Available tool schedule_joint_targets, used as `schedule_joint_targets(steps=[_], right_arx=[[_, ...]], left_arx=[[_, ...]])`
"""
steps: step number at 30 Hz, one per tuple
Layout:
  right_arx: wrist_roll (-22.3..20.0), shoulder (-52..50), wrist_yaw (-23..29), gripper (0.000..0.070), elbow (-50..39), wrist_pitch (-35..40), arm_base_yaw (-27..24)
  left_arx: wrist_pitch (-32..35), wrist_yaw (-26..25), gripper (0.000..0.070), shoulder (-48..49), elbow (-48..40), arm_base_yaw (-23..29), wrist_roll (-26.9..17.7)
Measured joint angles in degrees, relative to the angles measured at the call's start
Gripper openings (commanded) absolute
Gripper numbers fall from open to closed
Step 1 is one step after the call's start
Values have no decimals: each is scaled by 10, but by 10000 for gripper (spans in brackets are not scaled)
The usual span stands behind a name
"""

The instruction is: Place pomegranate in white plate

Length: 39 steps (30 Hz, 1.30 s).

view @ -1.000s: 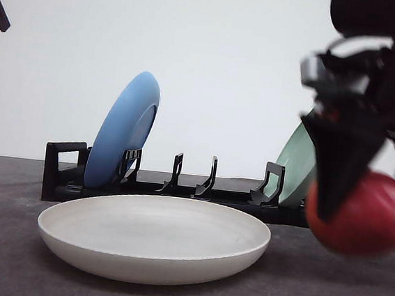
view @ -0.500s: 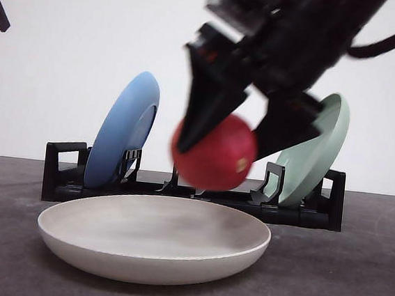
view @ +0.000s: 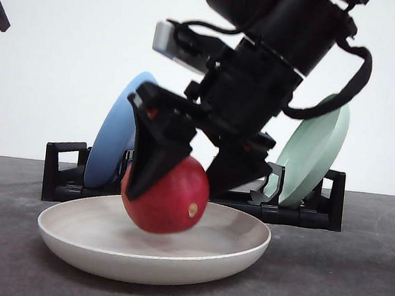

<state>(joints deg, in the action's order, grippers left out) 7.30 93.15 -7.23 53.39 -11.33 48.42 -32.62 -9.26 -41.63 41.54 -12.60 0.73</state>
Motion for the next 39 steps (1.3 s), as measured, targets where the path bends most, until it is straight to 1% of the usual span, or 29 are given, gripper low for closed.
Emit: schedule_joint_targets(steps=[3,6,10,13,18,20,24,27,30,34,39], right_arx=[[0,3,2,529,0,-2,-1],[0,3,2,571,0,0,0],[0,3,2,595,0,0,-1],[1,3,2,632,0,0,-1],[7,2,2,633,0,-2,-1],[12,-6,1,632,2,-18,-1],[16,-62,1,598,2,-32,-3],[15,-120,3,595,-8,15,-4],[15,-176,8,595,-48,55,-13],[15,-226,8,595,-104,46,-40],[16,-305,-6,592,-152,44,-89]], left_arx=[[0,0,435,0,0,0,0],[0,0,435,0,0,0,0],[0,0,435,0,0,0,0],[0,0,435,0,0,0,0],[0,0,435,0,0,0,0],[0,0,435,0,0,0,0],[0,0,435,0,0,0,0],[0,0,435,0,0,0,0],[0,0,435,0,0,0,0],[0,0,435,0,0,0,0],[0,0,435,0,0,0,0]])
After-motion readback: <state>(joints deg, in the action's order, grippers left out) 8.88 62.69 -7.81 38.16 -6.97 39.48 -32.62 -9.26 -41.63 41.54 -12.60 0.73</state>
